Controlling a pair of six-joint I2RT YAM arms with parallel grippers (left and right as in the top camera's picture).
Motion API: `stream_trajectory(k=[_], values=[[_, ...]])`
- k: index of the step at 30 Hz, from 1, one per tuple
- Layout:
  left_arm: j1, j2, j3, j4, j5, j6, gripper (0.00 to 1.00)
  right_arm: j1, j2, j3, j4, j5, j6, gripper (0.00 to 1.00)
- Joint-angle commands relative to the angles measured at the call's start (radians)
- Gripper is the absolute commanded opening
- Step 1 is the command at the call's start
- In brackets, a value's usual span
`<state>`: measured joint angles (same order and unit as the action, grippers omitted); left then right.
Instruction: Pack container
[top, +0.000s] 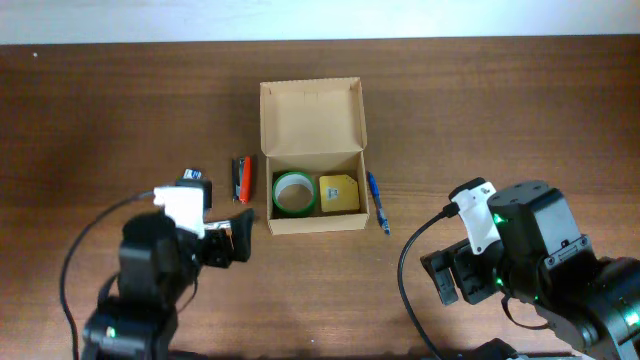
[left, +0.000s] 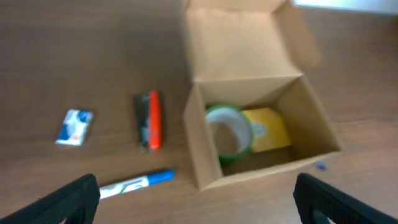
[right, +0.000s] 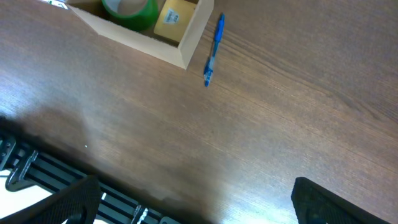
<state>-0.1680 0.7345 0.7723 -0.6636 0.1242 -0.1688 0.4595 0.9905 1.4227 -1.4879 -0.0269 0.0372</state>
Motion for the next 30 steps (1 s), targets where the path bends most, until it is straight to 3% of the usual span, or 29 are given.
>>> stream_trajectory(k=[1,6,23,27,30], values=[[0.001,0.094,0.099,-0.023,-0.080,0.088,1.00,-0.005,0.000,0.000,0.003,-0.010,-0.004,0.99],[0.001,0.212,0.173,-0.021,-0.061,0.114,1.00,-0.005,0.000,0.000,0.003,-0.010,-0.004,0.99],[0.004,0.479,0.174,0.010,-0.106,0.118,1.00,-0.005,0.000,0.000,0.003,-0.010,-0.004,0.99],[0.052,0.538,0.174,0.043,-0.093,0.120,1.00,-0.005,0.000,0.000,0.003,-0.010,-0.004,0.99],[0.105,0.567,0.174,0.071,-0.045,0.198,1.00,-0.005,0.000,0.000,0.003,-0.010,-0.004,0.99]])
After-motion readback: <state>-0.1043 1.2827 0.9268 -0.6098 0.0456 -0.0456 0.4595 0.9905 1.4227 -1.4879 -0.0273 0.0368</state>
